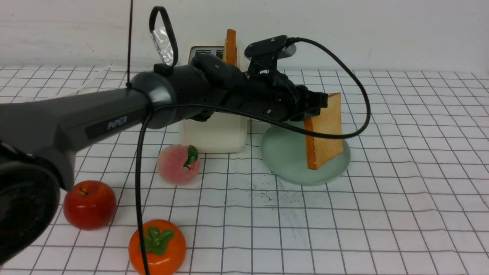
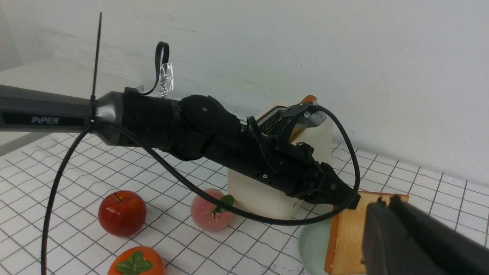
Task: Take toasted bread from bread machine on white checkered table place on plate.
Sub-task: 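Place the slice of bread on the plate with the left gripper, then grasp the toast slice in the toaster and pull it up out of the slot with the right gripper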
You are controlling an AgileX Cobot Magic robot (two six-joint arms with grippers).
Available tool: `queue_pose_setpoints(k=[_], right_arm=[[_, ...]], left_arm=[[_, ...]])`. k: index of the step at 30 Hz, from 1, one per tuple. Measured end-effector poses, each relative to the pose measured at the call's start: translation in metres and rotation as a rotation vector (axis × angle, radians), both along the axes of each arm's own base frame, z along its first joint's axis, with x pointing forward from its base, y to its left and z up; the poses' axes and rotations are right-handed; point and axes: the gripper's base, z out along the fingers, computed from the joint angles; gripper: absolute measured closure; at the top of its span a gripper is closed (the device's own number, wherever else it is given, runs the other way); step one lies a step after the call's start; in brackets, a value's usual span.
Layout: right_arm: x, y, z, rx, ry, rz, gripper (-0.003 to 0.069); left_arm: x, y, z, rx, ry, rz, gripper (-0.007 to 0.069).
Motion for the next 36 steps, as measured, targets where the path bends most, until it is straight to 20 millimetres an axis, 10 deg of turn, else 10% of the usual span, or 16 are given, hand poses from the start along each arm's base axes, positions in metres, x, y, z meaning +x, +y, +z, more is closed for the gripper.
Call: queue_pose_setpoints(k=[8,17,23,30,36], right_arm=[[0.0,-0.001,-0.006,-0.042,0.05,-0.011,0.0657],[-0.002,-0.002,-0.015,-0.084,0.139,-0.004,0.0657],[-0.002,-0.007,-0.024,-0.116,0.249,-0.06,0.0655],[-0.004,-0.009,-0.031,-0.147,0.32,-0.077,0.065],[-0.004,-0.009,-0.031,-0.146,0.322,-0.079,0.0645]], left_arm=[[0.006,-0.001,-0.015,0.02,0.005,0.027,0.052],[0.009,0.001,-0.015,0.051,-0.042,0.031,0.0198],[0.007,0.001,-0.009,0.046,-0.056,0.03,0.0121],[0.008,0.003,-0.006,0.072,-0.101,0.024,0.0198],[0.009,0.002,-0.01,0.11,-0.128,-0.005,0.0453]])
